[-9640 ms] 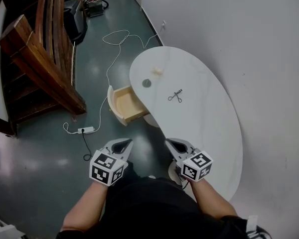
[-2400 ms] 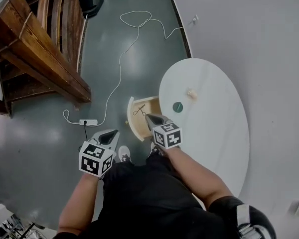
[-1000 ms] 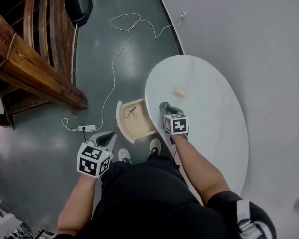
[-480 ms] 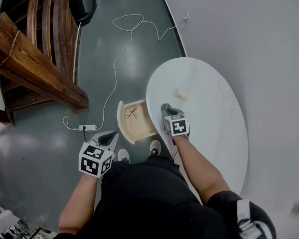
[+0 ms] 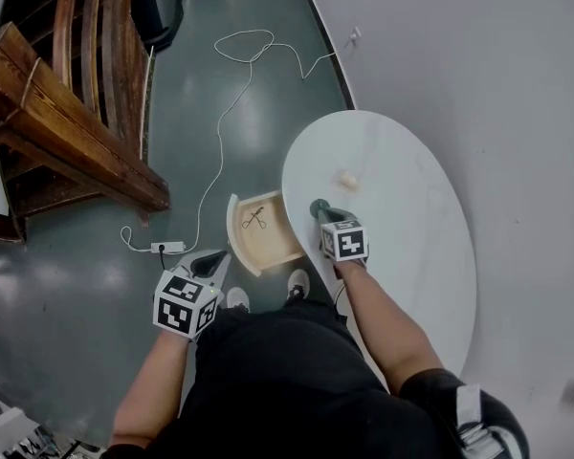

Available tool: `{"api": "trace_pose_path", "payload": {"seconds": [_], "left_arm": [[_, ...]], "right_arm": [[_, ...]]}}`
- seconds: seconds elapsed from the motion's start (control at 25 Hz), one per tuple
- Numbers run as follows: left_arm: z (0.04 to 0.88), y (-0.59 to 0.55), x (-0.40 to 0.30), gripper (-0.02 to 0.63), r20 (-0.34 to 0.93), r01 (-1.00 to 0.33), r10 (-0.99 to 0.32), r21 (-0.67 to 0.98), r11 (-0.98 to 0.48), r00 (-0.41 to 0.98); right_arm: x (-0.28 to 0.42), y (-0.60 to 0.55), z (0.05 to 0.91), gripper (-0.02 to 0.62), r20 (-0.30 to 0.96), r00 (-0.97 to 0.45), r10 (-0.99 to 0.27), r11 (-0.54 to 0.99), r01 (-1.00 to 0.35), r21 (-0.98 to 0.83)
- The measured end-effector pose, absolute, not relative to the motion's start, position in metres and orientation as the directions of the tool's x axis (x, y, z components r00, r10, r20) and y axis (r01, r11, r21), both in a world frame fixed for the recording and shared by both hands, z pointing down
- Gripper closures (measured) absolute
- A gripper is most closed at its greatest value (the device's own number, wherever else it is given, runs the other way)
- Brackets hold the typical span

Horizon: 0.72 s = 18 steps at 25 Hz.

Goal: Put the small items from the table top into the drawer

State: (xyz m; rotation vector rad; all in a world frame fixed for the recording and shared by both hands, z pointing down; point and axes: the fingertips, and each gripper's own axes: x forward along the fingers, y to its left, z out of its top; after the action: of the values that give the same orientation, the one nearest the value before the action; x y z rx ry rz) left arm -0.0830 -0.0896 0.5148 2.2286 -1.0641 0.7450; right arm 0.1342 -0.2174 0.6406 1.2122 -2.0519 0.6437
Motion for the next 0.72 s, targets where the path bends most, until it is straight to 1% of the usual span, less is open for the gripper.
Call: {"api": "trace_pose_path", "payload": {"seconds": [0.2, 0.36, 0.72], "left_arm": [[0.516, -0.088, -0.083, 0.592, 0.677, -0.802, -0.496, 0.243, -0.546, 0.543], [0.518, -0.087, -0.084, 0.592, 0.675, -0.794, -0.490, 0.244, -0.557, 0.551], [0.519, -0.083, -0.097, 0.592, 0.676, -0.786, -0.480, 0.247, -0.567, 0.559]], "right_arm": [[0.134, -0.210, 0.632, 0.588, 0.737, -0.348, -0.579, 0.436, -0.896, -0.081], [0.123, -0.202, 0.622, 0.588, 0.719, -0.371, -0.587, 0.444, -0.891, -0.097], [0.065, -0.179, 0.612, 0.588, 0.704, -0.461, -0.540, 0.554, -0.824, -0.115]]}}
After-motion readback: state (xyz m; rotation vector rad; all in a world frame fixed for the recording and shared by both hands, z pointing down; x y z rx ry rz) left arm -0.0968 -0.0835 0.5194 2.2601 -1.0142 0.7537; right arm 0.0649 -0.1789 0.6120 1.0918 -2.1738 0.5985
